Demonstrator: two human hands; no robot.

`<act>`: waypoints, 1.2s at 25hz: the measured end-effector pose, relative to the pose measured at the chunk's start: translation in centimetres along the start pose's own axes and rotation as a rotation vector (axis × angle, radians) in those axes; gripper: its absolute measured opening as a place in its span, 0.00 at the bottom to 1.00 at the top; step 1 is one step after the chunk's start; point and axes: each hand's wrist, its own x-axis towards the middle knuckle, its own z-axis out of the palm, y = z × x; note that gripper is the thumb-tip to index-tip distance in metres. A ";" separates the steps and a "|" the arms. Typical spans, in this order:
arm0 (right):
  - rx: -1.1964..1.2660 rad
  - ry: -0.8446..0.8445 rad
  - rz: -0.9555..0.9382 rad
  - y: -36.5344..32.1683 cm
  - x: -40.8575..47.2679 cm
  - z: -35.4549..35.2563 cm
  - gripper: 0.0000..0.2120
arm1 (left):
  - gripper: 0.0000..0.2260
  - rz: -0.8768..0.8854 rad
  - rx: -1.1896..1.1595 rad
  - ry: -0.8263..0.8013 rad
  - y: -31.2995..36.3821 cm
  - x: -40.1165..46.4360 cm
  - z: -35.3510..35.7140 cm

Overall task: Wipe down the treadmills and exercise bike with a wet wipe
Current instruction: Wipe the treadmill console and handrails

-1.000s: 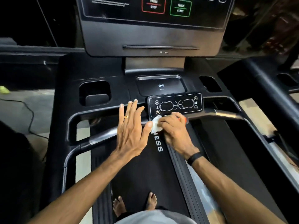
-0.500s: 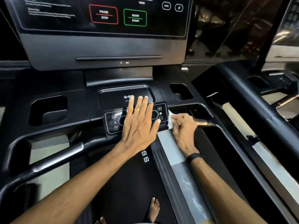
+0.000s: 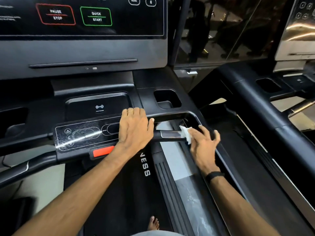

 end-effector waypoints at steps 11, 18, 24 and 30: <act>0.125 -0.163 -0.164 -11.7 -0.1 3.0 0.22 | 0.19 0.019 0.025 0.089 0.0 0.2 0.5; 0.191 -0.121 -0.239 -9.4 -0.5 2.3 0.34 | 0.17 0.105 0.095 0.106 -1.0 0.2 0.2; 0.042 -0.103 0.139 0.2 0.0 0.7 0.31 | 0.17 0.169 0.102 0.136 -1.6 0.1 0.8; -0.002 -0.051 0.427 -6.1 -1.1 2.7 0.37 | 0.18 0.186 0.068 0.121 -1.8 0.1 0.9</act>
